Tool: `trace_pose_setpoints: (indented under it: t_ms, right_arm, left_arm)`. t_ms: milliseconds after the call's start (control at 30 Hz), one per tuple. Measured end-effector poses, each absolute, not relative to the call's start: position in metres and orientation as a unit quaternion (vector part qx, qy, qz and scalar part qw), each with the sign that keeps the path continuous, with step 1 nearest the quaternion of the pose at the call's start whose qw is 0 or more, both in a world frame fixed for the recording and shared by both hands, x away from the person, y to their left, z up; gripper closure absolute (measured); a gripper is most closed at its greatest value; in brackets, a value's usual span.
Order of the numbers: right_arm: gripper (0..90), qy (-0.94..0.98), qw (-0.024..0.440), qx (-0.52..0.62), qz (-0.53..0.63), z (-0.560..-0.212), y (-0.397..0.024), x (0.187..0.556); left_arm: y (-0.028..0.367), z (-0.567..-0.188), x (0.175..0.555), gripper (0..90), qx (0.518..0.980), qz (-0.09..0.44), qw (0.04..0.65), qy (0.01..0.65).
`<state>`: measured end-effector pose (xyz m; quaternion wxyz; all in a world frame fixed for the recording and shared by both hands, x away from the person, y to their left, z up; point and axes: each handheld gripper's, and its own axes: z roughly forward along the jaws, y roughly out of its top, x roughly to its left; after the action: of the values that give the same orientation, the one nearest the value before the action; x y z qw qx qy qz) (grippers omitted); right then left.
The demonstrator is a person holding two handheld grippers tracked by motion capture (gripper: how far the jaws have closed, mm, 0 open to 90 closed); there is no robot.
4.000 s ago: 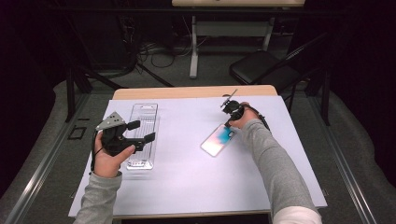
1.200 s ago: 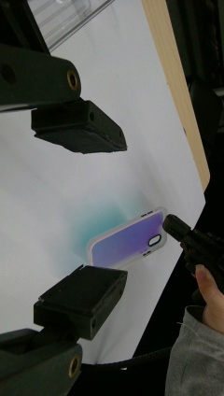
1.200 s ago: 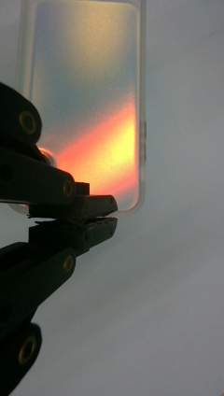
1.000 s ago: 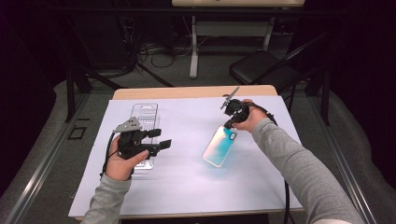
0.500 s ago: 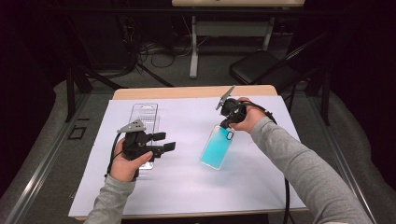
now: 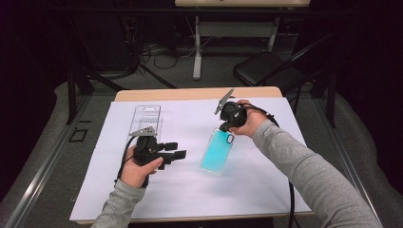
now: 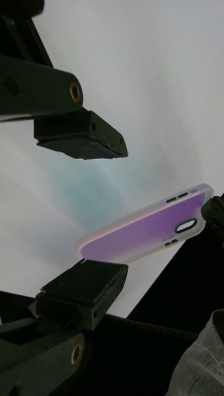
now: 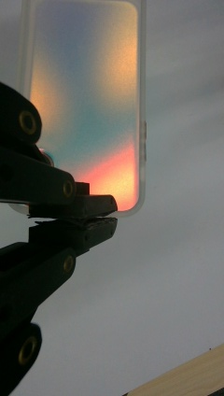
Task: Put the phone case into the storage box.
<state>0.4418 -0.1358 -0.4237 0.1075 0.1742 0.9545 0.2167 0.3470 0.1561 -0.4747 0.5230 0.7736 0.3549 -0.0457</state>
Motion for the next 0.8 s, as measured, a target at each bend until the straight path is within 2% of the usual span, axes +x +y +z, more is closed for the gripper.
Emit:
trace_pose_setpoints:
  t_ms: [433,800]
  right_arm:
    - [88.1,0.958,0.11,0.142,0.226,-0.42,-0.122,0.428]
    - [88.1,0.958,0.112,0.121,0.234,-0.418,-0.11,0.42]
  left_arm:
    - [0.137,-0.489,0.346,38.5,0.776,-0.086,0.517,0.35]
    - [0.126,-0.499,0.345,44.1,0.769,-0.132,0.515,0.356]
